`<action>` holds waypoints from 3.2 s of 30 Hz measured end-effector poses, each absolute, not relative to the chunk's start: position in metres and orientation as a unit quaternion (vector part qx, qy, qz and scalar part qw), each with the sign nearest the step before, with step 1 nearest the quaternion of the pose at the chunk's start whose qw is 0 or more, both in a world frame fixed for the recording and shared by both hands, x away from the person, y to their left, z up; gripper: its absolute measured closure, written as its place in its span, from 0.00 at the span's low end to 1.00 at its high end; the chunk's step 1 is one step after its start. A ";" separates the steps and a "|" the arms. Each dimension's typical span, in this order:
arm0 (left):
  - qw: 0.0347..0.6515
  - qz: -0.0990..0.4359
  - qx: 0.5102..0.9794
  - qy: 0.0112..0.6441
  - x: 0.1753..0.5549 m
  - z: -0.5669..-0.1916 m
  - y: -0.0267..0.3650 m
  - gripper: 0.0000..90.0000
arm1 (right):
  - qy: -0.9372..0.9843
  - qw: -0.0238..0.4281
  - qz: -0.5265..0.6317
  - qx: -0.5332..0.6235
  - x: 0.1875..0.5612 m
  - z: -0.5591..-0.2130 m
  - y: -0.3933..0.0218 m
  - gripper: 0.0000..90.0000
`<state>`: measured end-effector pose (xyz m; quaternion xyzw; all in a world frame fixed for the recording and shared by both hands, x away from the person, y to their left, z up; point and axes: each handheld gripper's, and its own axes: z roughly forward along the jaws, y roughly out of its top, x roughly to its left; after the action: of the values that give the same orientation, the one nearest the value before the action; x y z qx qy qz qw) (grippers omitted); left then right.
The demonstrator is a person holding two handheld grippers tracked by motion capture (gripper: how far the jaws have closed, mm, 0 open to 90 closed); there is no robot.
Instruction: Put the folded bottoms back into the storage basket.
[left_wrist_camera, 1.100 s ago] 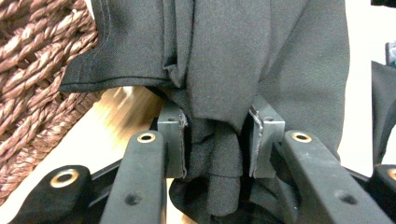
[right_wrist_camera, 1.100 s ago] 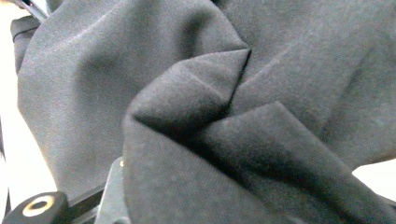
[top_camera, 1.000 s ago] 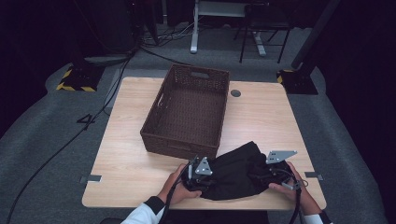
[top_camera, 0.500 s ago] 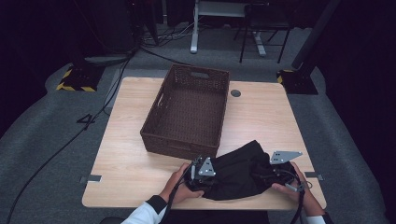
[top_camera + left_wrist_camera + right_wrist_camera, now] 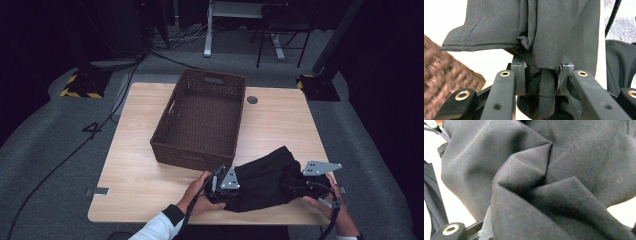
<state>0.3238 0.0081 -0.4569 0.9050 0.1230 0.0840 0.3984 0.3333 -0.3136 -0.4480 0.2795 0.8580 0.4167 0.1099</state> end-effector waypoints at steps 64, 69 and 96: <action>0.435 0.235 0.851 0.179 0.372 -0.329 0.098 0.76 | 0.832 0.196 0.463 0.234 0.410 -0.318 -0.221 0.65; 0.429 0.248 0.847 0.194 0.375 -0.330 0.111 0.76 | 0.833 0.192 0.464 0.231 0.419 -0.319 -0.206 0.65; 0.396 0.271 0.828 0.290 0.406 -0.349 0.171 0.76 | 0.853 0.165 0.442 0.224 0.469 -0.337 -0.126 0.65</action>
<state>0.4055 0.1711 -0.3490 0.8281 0.2898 0.2712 0.3959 0.4689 -0.1260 -0.3373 0.2245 0.8527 0.4420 0.1648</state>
